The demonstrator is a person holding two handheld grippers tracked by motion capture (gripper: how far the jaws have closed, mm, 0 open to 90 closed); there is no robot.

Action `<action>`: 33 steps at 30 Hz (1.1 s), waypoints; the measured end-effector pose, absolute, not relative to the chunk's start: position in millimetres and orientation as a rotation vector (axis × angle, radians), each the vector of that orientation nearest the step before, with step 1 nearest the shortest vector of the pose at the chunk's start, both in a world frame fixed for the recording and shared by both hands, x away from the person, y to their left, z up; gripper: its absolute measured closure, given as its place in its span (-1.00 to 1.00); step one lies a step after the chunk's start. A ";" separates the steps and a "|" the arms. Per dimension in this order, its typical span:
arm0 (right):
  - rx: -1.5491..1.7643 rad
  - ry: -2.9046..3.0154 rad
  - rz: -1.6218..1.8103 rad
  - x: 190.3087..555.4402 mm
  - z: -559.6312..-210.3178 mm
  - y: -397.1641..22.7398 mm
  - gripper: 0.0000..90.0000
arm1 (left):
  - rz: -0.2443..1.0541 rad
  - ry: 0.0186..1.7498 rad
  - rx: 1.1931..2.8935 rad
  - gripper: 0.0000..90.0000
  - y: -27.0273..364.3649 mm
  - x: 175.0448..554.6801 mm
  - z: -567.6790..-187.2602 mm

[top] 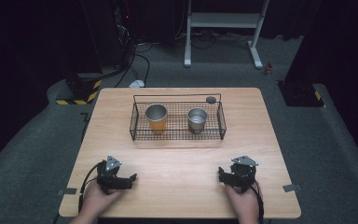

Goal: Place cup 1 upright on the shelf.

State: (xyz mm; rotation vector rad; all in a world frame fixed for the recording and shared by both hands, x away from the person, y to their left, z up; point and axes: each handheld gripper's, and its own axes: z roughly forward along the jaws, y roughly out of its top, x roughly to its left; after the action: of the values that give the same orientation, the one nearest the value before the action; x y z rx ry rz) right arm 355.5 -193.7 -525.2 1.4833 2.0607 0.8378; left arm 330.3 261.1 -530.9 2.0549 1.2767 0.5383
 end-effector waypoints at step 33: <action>1.561 1.986 0.802 374.3 -525.1 -193.0 -0.73 | 0.535 1.274 2.054 -0.99 261.6 331.2 -531.0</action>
State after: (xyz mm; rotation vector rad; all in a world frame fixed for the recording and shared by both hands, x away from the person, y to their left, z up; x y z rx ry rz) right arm 374.3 -193.0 -525.1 1.5609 1.9855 0.8018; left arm 331.2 261.6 -531.0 2.0538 1.2735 0.5350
